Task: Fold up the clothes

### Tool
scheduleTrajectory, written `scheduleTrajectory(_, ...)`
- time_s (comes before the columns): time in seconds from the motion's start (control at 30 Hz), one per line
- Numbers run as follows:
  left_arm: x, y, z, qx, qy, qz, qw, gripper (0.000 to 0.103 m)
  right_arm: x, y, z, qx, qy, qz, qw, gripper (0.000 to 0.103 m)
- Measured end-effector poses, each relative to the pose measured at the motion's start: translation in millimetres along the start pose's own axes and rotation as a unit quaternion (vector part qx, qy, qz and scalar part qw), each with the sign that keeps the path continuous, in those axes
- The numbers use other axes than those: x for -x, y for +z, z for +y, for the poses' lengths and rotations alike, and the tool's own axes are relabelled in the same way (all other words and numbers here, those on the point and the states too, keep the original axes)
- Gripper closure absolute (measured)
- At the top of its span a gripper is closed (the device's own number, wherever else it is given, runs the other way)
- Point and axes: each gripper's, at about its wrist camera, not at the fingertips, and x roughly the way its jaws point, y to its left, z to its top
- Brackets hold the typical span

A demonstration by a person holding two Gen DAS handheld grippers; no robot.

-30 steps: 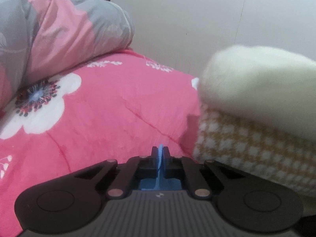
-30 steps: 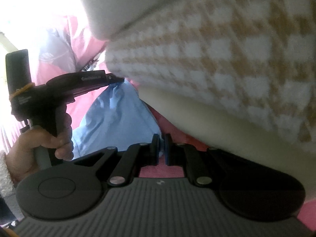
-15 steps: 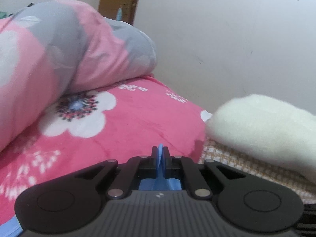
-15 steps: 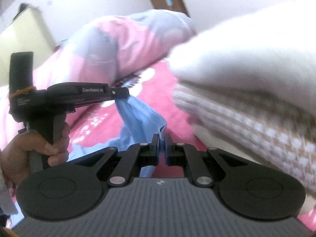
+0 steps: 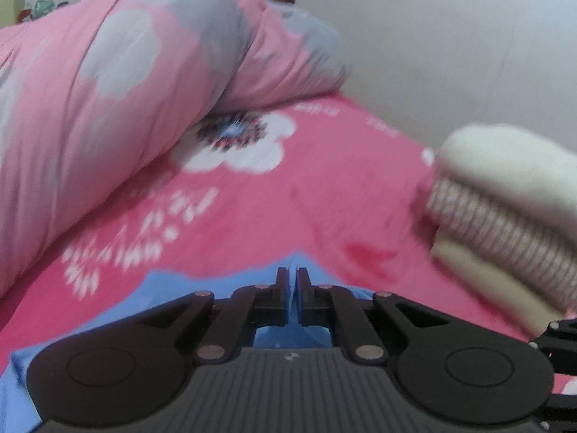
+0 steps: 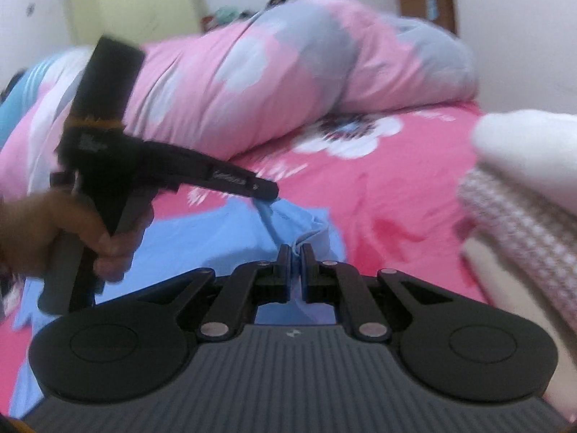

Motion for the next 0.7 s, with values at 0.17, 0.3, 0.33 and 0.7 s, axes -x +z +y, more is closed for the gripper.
scheduleTrajectory(0.17,-11.1,-23.1,18.2,0.024,0.06,0.078,0.9949,0.059,-30.3,-16.3,17.0,0.044,0.028,0.086,0.995,0.098)
scheduleTrajectory(0.3,-5.0,-39.9,32.9,0.05,0.078,0.096,0.9911,0.045,-45.5,-24.0,21.7,0.053,0.036,0.141,0.988,0.098)
scheduleTrajectory(0.33,-3.0,-43.0,36.0,0.056,0.081,0.097,0.9905,0.044,-46.5,-23.7,21.9,0.05,0.036,0.148,0.987,0.098)
scheduleTrajectory(0.7,29.2,-61.6,84.9,0.15,0.054,0.088,0.9832,0.044,-15.0,-16.7,8.7,-0.088,0.203,0.218,0.951,0.083)
